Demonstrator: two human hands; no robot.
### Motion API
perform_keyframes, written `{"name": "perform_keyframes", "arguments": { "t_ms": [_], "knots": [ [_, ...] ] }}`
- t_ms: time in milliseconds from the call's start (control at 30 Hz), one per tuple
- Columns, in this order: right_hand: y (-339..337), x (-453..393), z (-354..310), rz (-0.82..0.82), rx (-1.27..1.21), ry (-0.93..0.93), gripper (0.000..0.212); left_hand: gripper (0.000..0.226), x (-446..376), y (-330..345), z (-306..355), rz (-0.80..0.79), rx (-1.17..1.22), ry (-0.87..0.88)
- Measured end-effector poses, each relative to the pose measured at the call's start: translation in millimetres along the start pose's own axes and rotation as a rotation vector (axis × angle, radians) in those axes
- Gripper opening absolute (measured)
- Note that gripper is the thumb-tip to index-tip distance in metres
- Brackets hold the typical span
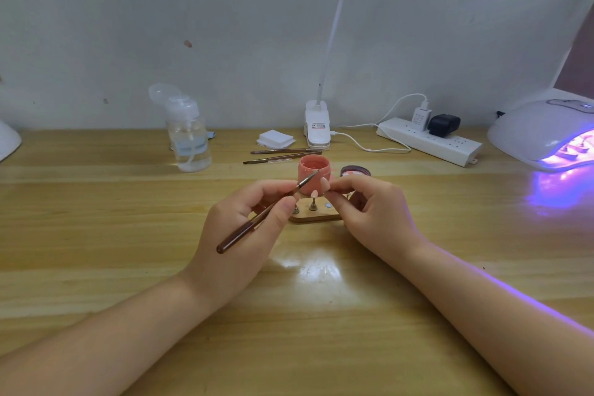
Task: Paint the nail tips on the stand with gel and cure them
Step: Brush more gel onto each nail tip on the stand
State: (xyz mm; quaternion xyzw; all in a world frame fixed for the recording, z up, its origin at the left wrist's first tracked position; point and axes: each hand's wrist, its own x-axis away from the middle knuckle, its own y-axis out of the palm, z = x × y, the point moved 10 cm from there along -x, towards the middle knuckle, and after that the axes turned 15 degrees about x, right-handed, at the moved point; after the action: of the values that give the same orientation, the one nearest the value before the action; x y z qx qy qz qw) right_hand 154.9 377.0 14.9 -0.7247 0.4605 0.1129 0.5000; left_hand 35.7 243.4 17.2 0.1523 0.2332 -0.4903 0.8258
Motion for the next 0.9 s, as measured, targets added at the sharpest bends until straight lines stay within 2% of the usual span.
{"name": "perform_keyframes", "arguments": {
  "t_ms": [233,400,600,767,900],
  "knots": [
    [-1.8,-0.1,0.4,0.02,0.009,0.011,0.005,0.01,2.8,1.5,4.8,-0.046,-0.047,0.04],
    [-1.0,0.6,0.8,0.003,0.008,0.018,0.006,0.015,1.2,-0.1,2.4,0.003,-0.007,0.016],
    [-2.6,0.7,3.2,0.019,0.052,0.042,0.005,0.011,2.4,5.7,2.9,-0.066,-0.109,0.028],
    [-2.8,0.8,1.1,0.014,0.081,0.032,0.008,0.015,1.4,-1.8,4.3,0.011,-0.101,0.027],
    [-3.1,0.9,2.1,0.023,0.098,0.028,0.01,0.02,0.6,5.1,5.3,-0.034,-0.157,0.033]
  ]
}}
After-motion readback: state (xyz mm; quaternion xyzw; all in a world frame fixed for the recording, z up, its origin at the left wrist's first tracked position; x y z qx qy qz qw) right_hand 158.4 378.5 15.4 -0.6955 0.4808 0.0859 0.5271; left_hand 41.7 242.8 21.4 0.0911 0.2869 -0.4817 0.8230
